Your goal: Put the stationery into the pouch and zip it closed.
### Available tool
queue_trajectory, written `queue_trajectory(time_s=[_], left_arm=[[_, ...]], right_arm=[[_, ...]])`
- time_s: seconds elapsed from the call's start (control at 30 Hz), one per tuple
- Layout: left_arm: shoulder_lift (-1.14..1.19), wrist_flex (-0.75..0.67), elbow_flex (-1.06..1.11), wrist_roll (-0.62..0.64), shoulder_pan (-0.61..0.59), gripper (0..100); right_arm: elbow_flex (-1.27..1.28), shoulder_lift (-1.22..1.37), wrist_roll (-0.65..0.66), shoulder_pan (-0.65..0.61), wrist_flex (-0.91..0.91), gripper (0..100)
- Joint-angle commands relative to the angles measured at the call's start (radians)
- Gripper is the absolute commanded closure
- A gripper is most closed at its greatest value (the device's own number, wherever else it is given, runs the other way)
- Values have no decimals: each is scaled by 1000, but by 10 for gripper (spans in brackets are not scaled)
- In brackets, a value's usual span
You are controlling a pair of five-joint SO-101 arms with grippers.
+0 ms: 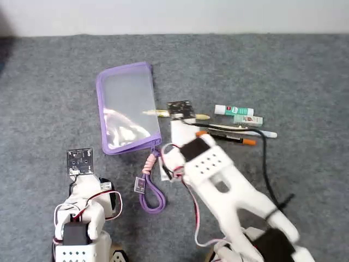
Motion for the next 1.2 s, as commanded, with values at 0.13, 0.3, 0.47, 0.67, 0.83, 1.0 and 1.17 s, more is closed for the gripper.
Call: queue_trajectory(time_s=[0.13, 0.3, 0.47, 0.67, 0.83, 1.0, 1.17], left_arm=[[-14, 3, -8, 8, 0, 986], [-14, 3, -8, 8, 0, 986], [-14, 3, -8, 8, 0, 986], [-14, 3, -8, 8, 0, 986], [-14, 3, -8, 8, 0, 986], [-14, 3, -8, 8, 0, 986], [-14, 3, -8, 8, 0, 986]], right_arm=[[-276, 208, -77, -84, -12, 797], [-402, 338, -100, -119, -12, 797], [-496, 435, -104, -159, -12, 797], [-559, 527, -106, -182, -19, 798], [-592, 622, -106, -163, -13, 798], [-601, 676, -106, -127, -42, 798], [-601, 699, -103, -114, -62, 813]])
